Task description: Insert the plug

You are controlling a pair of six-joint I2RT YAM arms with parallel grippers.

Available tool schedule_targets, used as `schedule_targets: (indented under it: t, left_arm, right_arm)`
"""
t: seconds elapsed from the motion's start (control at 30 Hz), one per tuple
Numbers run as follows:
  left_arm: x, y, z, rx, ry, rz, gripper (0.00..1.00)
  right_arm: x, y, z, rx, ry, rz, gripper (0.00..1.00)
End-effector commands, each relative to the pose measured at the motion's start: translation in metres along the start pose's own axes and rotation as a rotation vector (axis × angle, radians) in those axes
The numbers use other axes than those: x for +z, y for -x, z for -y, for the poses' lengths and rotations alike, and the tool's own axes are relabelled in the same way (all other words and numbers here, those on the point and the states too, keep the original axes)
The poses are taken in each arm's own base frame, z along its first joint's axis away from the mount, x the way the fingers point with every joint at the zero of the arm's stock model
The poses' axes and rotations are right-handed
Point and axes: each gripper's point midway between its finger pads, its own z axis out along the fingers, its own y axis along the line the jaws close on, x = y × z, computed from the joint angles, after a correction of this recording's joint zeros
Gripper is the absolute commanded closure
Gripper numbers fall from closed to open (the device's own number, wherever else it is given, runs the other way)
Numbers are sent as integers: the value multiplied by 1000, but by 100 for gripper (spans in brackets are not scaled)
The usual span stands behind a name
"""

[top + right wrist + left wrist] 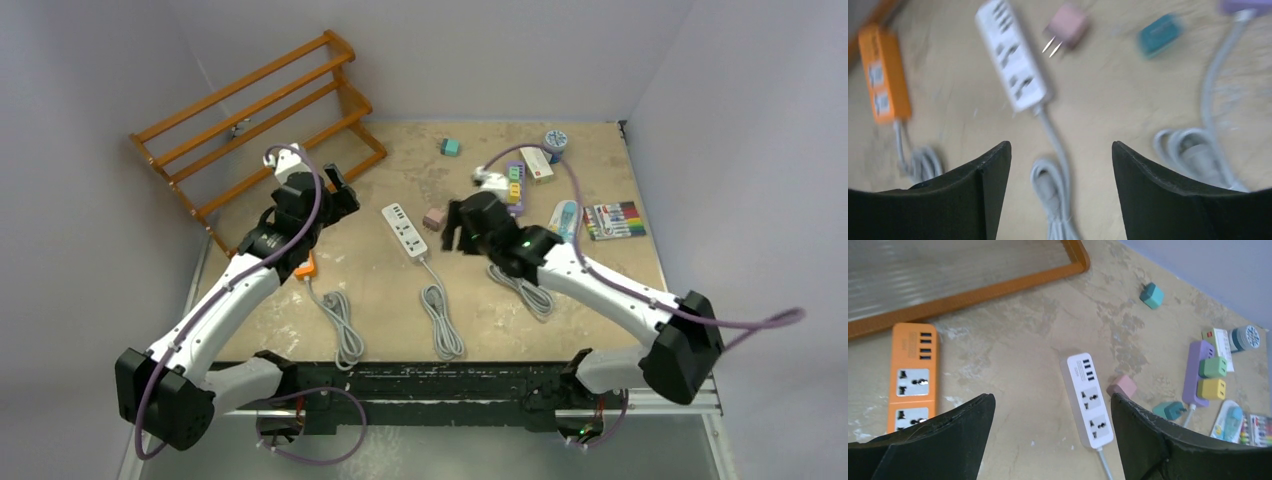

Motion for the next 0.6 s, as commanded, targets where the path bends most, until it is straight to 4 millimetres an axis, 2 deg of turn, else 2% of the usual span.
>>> schedule_targets:
  t: [0.0,0.07,0.13,0.23,0.4,0.57]
  left_arm:
    - [1,37,-7,44,84,126,13]
    - [4,36,-17,4,135,149,6]
    - [4,32,-29,-25,169,181,1]
    - [-3,35,-46,-49,213,230,0]
    - [-11,36,-48,-32,204,229,1]
    - [-12,33,-45,-35,177,219,3]
  right_arm:
    - [14,61,59,242,-68,203,27]
    - [26,67,76,313,-130,201,29]
    - [46,64,85,371,-196,160,29]
    - [70,61,96,449,-271,121,27]
    - [109,54,106,514,-349,59,27]
    - [128,44,121,506,-442,37,27]
